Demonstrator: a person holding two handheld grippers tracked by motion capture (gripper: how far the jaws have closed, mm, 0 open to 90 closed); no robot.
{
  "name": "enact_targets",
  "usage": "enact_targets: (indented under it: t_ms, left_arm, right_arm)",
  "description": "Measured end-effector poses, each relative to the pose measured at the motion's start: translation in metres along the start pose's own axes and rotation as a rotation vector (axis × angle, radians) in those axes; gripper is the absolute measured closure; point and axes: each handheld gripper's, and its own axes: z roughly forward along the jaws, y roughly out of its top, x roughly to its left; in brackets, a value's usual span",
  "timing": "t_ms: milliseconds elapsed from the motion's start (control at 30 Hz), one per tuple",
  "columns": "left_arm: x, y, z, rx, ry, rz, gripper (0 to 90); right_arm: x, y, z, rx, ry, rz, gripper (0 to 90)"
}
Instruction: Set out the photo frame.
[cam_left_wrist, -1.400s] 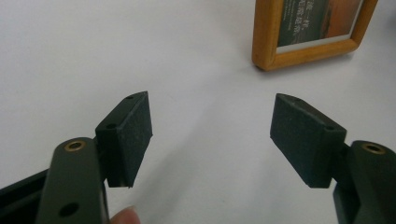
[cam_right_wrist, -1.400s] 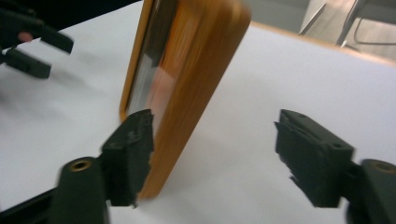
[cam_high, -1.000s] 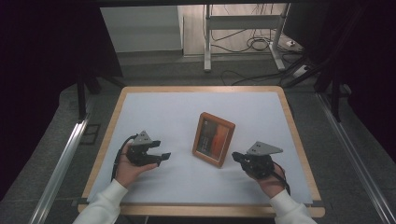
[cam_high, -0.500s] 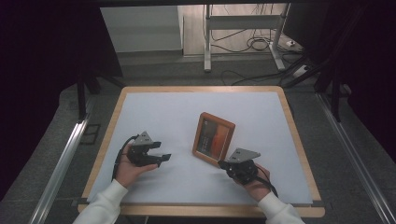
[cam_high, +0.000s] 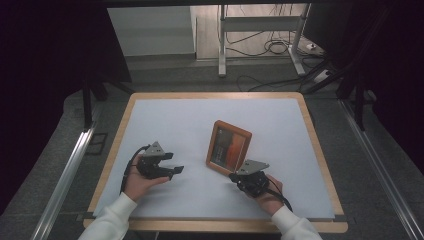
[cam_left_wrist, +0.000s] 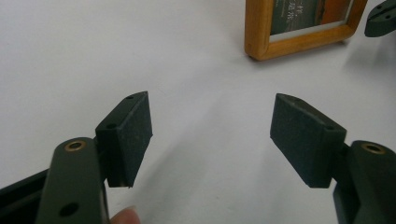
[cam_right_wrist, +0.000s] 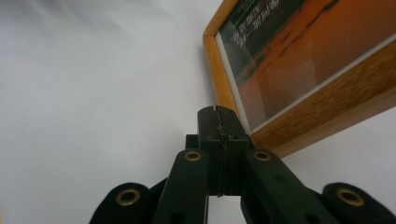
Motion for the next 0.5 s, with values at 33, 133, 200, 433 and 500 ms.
enact_targets:
  t_ms: [33,133,200,433,500]
  left_arm:
    - [0.0001,0.0000,0.0003,0.003,-0.001,0.001,28.9]
    - [-0.0001,-0.0001,0.0010,0.005,-0.001,0.004,28.8]
    - [-0.0001,-0.0001,0.0010,0.005,-0.002,0.003,28.8]
    - [0.0001,-0.0005,0.0018,0.010,0.000,0.004,28.7]
    - [0.0001,-0.0005,0.0021,0.013,0.003,0.006,28.8]
  right_arm:
    - [-0.0003,-0.0005,0.0007,0.002,-0.001,0.002,90.0]
    - [-0.0009,-0.0012,0.0029,0.013,-0.012,-0.006,90.0]
    - [-0.0015,-0.0014,0.0047,0.019,-0.017,-0.008,90.0]
    - [-0.0041,-0.0020,0.0078,0.023,-0.013,-0.007,90.0]
    - [-0.0041,-0.0022,0.0076,0.023,-0.011,-0.002,90.0]
